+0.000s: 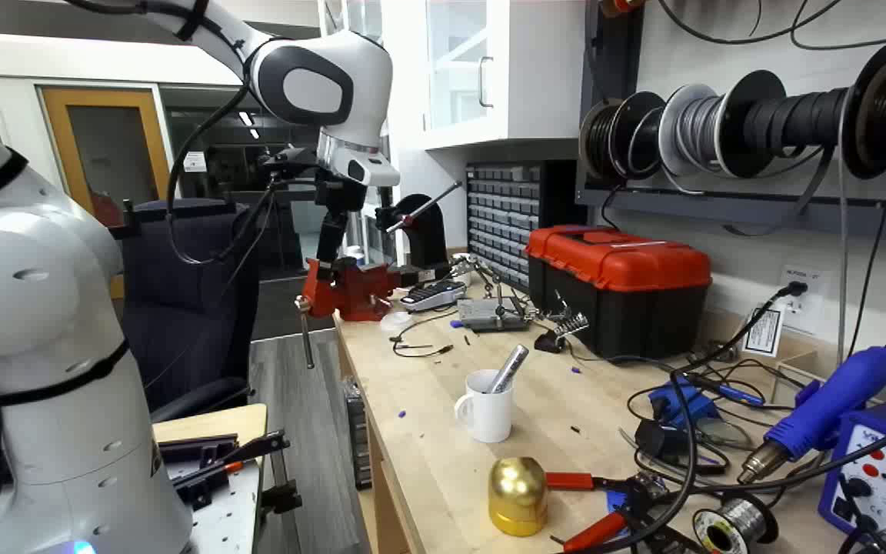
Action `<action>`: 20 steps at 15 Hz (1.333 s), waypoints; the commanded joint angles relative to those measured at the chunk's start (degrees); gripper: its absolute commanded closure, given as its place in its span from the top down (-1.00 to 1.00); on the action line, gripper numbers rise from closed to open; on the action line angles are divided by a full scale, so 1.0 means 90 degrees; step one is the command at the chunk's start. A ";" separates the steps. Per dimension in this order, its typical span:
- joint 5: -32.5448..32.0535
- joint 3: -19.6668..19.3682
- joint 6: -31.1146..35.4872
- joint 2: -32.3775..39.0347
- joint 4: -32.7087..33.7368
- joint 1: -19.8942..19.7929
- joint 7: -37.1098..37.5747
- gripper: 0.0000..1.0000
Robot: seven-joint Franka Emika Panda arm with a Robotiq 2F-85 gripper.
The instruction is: Take the black marker out of the white mug and place it on the workbench
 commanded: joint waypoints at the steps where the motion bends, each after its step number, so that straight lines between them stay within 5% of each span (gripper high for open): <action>1: 0.0008 0.0026 -0.0032 -0.0007 0.0014 -0.0037 -0.0011 1.00; 11: -0.0043 0.0000 0.0072 -0.0024 -0.0001 -0.0123 0.0014 1.00; 20: -0.1076 -0.0149 0.0699 -0.0052 0.0214 -0.0878 0.0111 1.00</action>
